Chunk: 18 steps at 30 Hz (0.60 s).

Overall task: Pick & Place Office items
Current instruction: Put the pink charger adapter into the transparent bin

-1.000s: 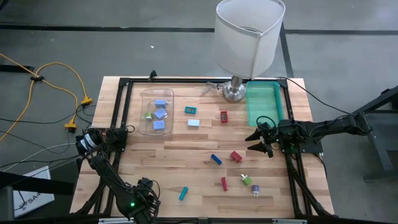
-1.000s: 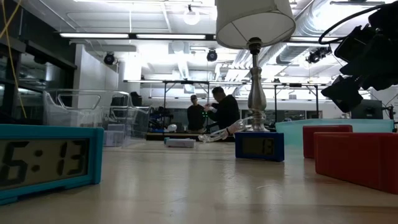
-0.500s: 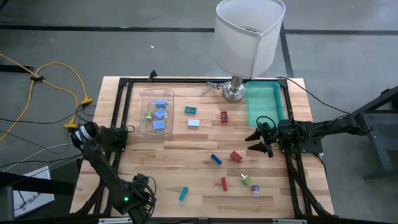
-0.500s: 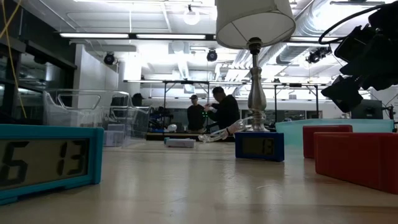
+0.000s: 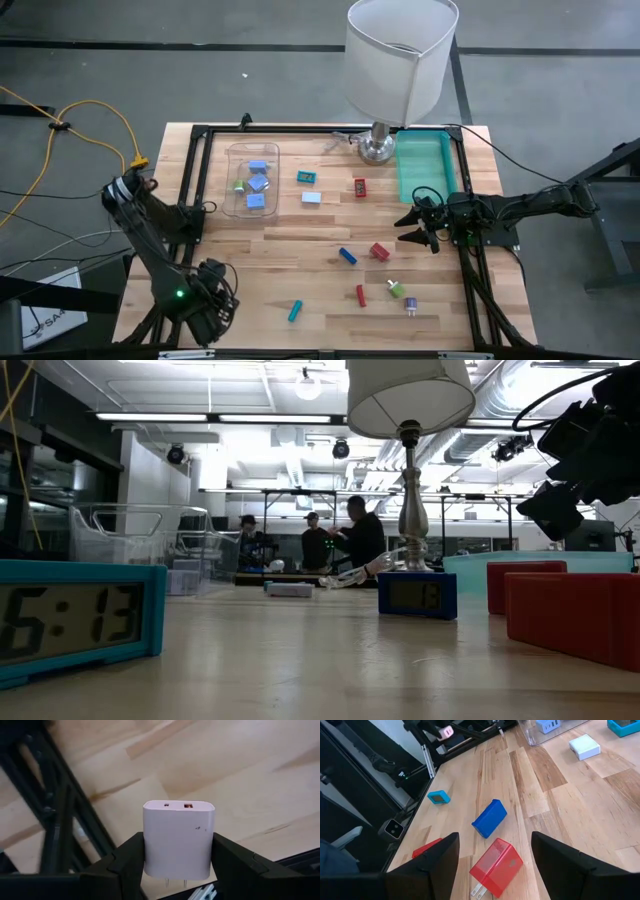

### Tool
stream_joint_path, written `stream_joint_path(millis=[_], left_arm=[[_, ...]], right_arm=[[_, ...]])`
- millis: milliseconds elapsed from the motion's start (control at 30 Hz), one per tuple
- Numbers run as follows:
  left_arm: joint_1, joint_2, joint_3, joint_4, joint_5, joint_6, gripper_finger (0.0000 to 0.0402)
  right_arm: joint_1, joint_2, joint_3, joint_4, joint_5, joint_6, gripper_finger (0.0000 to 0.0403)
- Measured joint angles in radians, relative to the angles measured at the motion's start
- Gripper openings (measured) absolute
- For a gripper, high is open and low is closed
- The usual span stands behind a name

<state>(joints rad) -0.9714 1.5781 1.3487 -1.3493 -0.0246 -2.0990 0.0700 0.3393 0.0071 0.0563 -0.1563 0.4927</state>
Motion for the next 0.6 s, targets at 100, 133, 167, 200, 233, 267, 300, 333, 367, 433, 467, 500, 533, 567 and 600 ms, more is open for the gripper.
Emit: stream_joint_path(millis=[100, 133, 167, 200, 233, 267, 300, 333, 367, 433, 467, 500, 533, 567, 600], left_arm=[[0.000, -0.039, 0.000, -0.025, -0.009, 0.000, 0.0192], [0.000, -0.050, 0.000, -0.026, -0.013, 0.000, 0.0192], [0.000, -0.061, 0.000, -0.028, -0.020, -0.001, 0.0192], [0.000, -0.072, 0.000, -0.030, -0.029, -0.001, 0.0192], [0.000, -0.081, 0.000, -0.029, -0.034, -0.001, 0.0192], [0.000, -0.088, 0.000, -0.029, -0.036, -0.001, 0.0192], [0.000, -0.093, 0.000, -0.030, -0.038, -0.001, 0.0192], [0.001, -0.095, 0.000, -0.029, -0.041, -0.001, 0.0192], [0.003, -0.096, 0.000, -0.029, -0.042, -0.002, 0.0192], [0.009, -0.096, 0.000, -0.029, -0.042, -0.001, 0.0192], [0.009, -0.096, 0.000, -0.029, -0.042, -0.002, 0.0192], [0.009, -0.096, 0.000, -0.030, -0.042, -0.001, 0.0192], [0.014, -0.096, 0.000, -0.031, -0.042, 0.000, 0.0192], [0.021, -0.096, 0.000, -0.031, -0.041, 0.006, 0.0192], [0.031, -0.096, 0.000, -0.031, -0.036, 0.013, 0.0192]], right_arm=[[0.000, 0.000, 0.000, 0.000, 0.000, 0.000, 0.0235], [0.000, 0.000, 0.000, 0.000, 0.000, 0.000, 0.0235], [0.000, 0.000, 0.000, 0.000, 0.000, 0.000, 0.0235], [0.000, 0.000, 0.000, 0.000, 0.000, 0.000, 0.0235], [0.000, 0.000, 0.000, 0.000, 0.000, 0.000, 0.0235], [0.000, 0.000, 0.000, 0.000, 0.000, 0.000, 0.0235], [0.000, 0.000, 0.000, 0.000, 0.000, 0.000, 0.0235], [0.000, 0.000, 0.000, 0.000, 0.000, 0.000, 0.0235], [0.000, 0.000, 0.000, 0.000, 0.000, 0.000, 0.0235], [0.000, 0.000, 0.000, 0.000, 0.000, 0.000, 0.0235], [0.000, 0.000, 0.000, 0.000, 0.000, 0.000, 0.0235], [0.000, 0.000, 0.000, 0.000, 0.000, 0.000, 0.0235], [0.000, 0.000, 0.000, 0.000, 0.000, 0.000, 0.0235], [0.000, 0.000, 0.000, 0.000, 0.000, 0.000, 0.0235], [0.000, 0.000, 0.000, 0.000, 0.000, 0.000, 0.0235]])
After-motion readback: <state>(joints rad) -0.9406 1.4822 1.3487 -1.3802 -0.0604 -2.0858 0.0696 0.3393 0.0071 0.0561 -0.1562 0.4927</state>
